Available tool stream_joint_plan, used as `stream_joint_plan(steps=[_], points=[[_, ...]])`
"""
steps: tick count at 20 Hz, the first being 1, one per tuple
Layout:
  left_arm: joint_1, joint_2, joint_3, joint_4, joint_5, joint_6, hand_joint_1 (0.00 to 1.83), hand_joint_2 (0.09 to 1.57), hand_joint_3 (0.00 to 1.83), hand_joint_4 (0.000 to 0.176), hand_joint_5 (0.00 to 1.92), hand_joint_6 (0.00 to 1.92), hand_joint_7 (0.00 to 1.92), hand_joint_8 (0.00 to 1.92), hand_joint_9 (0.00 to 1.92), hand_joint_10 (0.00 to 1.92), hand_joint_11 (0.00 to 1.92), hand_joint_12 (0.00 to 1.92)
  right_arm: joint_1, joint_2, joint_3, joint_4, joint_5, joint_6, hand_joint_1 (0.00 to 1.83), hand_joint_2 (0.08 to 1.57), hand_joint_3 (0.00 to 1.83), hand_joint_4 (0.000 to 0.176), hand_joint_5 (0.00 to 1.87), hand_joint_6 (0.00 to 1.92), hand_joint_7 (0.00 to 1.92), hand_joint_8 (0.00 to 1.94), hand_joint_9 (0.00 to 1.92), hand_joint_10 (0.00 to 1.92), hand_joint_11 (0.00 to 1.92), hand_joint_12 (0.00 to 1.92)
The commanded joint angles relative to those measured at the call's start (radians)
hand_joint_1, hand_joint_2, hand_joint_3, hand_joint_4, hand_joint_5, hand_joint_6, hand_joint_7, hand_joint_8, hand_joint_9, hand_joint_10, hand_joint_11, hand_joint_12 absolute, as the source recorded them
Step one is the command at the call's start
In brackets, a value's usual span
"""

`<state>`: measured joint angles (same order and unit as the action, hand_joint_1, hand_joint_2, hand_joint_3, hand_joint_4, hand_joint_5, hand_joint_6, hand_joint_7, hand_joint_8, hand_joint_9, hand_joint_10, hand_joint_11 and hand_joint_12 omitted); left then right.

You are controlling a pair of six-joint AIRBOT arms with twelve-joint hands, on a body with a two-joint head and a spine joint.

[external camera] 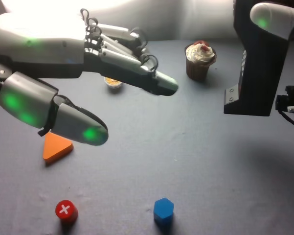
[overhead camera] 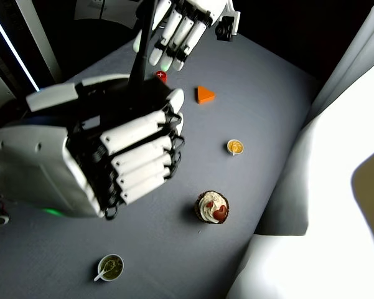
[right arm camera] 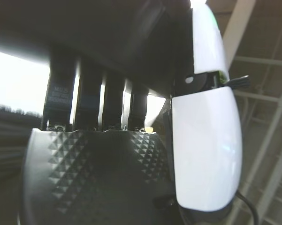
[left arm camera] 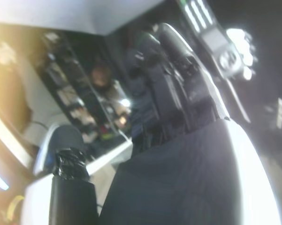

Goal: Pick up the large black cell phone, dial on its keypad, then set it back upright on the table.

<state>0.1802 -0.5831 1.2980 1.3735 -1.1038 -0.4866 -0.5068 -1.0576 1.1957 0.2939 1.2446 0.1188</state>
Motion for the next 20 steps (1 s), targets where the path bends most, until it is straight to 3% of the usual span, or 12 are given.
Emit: stream_joint_plan(steps=[1, 5, 7, 10, 12, 16, 20], points=[[-0.025, 0.002, -0.004, -0.098, -0.083, -0.018, 0.02, 1.21, 0.0, 0.031, 0.26, 0.0, 0.3, 0.0, 0.26, 0.01, 0.0, 0.64, -0.005, 0.004, 0.01, -0.001, 0.19, 0.021, 1.37, 1.16, 0.0, 0.0, 0.91, 0.91, 0.83, 1.2, 0.87, 1.4, 0.88, 1.42], [-0.025, 0.007, -0.005, -0.145, -0.144, -0.03, 0.0, 1.18, 0.0, 0.024, 0.2, 0.0, 0.16, 0.0, 0.13, 0.0, 0.0, 0.31, -0.067, -0.034, 0.038, 0.02, 0.274, 0.02, 1.37, 1.14, 0.0, 0.0, 0.96, 0.84, 0.87, 1.16, 0.88, 1.36, 0.88, 1.38], [-0.024, 0.008, -0.005, -0.163, -0.172, -0.024, 0.0, 1.18, 0.0, 0.021, 0.21, 0.0, 0.19, 0.01, 0.15, 0.01, 0.0, 0.34, -0.1, -0.046, 0.041, 0.027, 0.3, 0.02, 1.36, 1.16, 0.0, 0.0, 0.92, 0.87, 0.84, 1.23, 0.84, 1.43, 0.83, 1.48], [-0.022, 0.008, -0.005, -0.191, -0.203, -0.053, 0.0, 1.18, 0.0, 0.019, 0.19, 0.0, 0.22, 0.01, 0.16, 0.01, 0.0, 0.32, -0.14, -0.072, 0.069, 0.027, 0.345, 0.017, 1.37, 1.15, 0.0, 0.0, 0.89, 0.95, 0.85, 1.19, 0.89, 1.35, 0.83, 1.32], [-0.022, 0.008, -0.005, -0.209, -0.21, -0.066, 0.0, 1.18, 0.0, 0.016, 0.16, 0.0, 0.22, 0.01, 0.17, 0.01, 0.0, 0.32, -0.159, -0.084, 0.086, 0.027, 0.363, 0.017, 1.37, 1.15, 0.0, 0.0, 0.89, 0.97, 0.84, 1.18, 0.9, 1.35, 0.87, 1.3], [-0.016, 0.007, -0.004, -0.232, -0.245, -0.1, 0.0, 1.19, 0.0, 0.01, 0.17, 0.0, 0.22, 0.0, 0.19, 0.01, 0.0, 0.34, -0.2, -0.122, 0.139, 0.024, 0.412, 0.017, 1.36, 1.17, 0.0, 0.0, 0.85, 0.99, 0.82, 1.25, 0.84, 1.44, 0.79, 1.45], [-0.015, 0.007, -0.005, -0.21, -0.271, -0.113, 0.0, 1.2, 0.0, 0.002, 0.17, 0.0, 0.2, 0.0, 0.16, 0.0, 0.0, 0.33, -0.228, -0.149, 0.172, 0.024, 0.455, 0.012, 1.37, 1.14, 0.0, 0.0, 0.9, 0.93, 0.88, 1.16, 0.9, 1.33, 0.86, 1.27]])
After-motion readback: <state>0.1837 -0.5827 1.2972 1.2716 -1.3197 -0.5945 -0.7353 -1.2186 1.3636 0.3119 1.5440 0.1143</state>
